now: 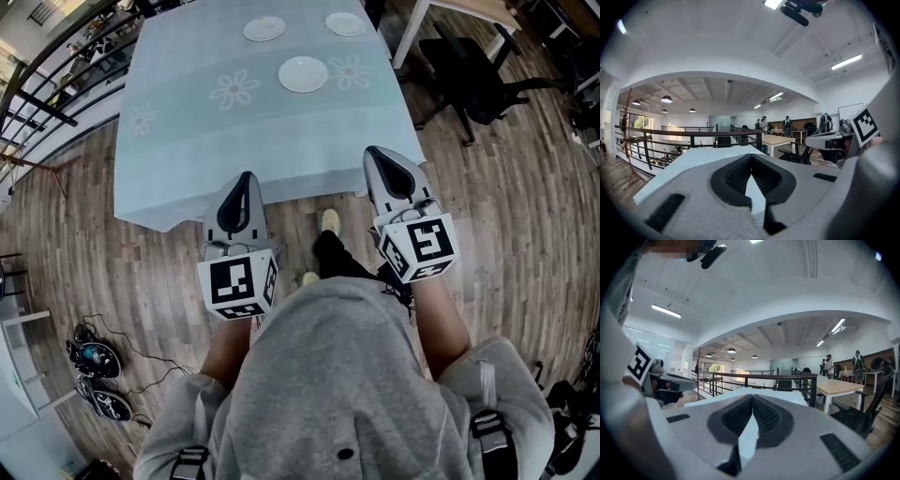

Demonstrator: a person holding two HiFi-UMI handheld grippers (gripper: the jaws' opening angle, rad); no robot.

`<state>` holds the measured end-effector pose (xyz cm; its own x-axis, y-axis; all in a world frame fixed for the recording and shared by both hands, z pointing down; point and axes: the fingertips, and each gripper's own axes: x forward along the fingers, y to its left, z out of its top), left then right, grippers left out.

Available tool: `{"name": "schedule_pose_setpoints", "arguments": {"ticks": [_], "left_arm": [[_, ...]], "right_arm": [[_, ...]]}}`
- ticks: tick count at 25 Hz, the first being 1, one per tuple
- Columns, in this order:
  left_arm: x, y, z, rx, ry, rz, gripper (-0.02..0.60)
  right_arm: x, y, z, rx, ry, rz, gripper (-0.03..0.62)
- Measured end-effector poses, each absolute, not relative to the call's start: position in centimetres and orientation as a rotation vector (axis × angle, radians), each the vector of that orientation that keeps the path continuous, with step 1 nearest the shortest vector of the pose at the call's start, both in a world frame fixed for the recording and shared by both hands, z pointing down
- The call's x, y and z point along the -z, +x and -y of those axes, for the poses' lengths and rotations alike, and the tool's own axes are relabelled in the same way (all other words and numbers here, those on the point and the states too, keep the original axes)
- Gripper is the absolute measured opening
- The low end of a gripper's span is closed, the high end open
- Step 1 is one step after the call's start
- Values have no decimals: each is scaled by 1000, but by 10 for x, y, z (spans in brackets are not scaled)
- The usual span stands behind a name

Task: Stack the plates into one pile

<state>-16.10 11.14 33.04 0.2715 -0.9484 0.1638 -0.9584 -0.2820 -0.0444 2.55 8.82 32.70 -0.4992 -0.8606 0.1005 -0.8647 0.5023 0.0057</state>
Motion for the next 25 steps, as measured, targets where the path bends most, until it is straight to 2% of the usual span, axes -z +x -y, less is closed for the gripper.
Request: {"name": "schedule_pose_setpoints", "arguments": {"ticks": [25], "left_arm": [[-339,-144,63,-377,2418,1853,12]], "right_arm": [[-346,49,82,-180,1485,2643,26]]}}
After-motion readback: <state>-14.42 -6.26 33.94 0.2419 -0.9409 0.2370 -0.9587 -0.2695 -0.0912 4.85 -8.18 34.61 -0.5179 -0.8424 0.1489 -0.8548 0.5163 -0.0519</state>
